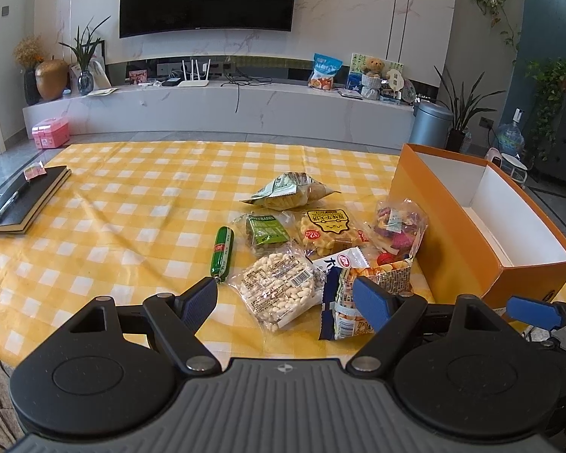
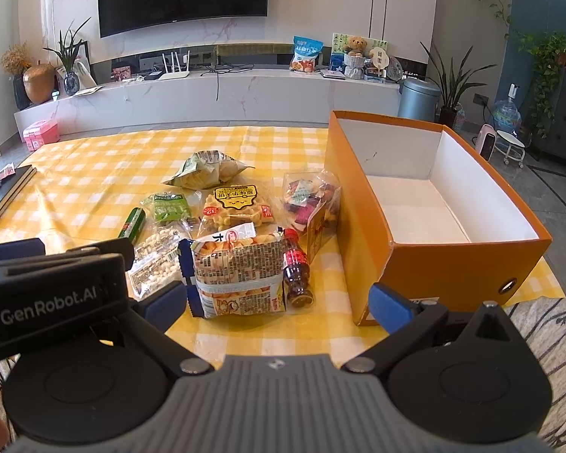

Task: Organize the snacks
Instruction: 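Move both tools toward the snack pile on the table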

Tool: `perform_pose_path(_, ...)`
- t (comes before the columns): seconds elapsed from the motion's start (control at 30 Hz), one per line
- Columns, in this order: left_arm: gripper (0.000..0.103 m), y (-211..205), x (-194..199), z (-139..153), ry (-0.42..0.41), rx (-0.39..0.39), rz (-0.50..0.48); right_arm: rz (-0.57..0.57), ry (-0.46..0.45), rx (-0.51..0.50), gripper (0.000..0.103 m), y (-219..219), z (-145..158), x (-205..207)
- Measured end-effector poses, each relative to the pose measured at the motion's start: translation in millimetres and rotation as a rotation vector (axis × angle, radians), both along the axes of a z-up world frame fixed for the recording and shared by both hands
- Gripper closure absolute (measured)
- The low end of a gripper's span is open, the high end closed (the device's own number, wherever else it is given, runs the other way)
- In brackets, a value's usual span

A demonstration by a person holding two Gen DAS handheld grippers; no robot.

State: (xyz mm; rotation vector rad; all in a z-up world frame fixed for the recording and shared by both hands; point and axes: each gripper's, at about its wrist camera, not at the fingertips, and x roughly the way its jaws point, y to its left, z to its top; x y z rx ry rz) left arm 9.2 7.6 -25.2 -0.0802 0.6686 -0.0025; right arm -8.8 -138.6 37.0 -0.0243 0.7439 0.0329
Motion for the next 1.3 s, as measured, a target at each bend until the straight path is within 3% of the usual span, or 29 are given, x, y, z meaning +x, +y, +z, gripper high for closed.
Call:
perform_pose_path(0.47, 0.007, 0, 3, -4, 0.013, -0.001, 0.01, 0.018, -0.003, -0.026, 0.003, 4, -2, 3)
perform_pose_path(0.9, 0.007, 20, 15, -37, 0.062, -0.005, 0.056, 0.053, 0.027, -0.084, 0.003, 26, -33, 21)
perform_pose_path(1.3, 0.008, 23, 9, -42, -0.037, -0.003, 0.011, 0.101, -0.057, -0.081, 0.003, 30, -43, 22)
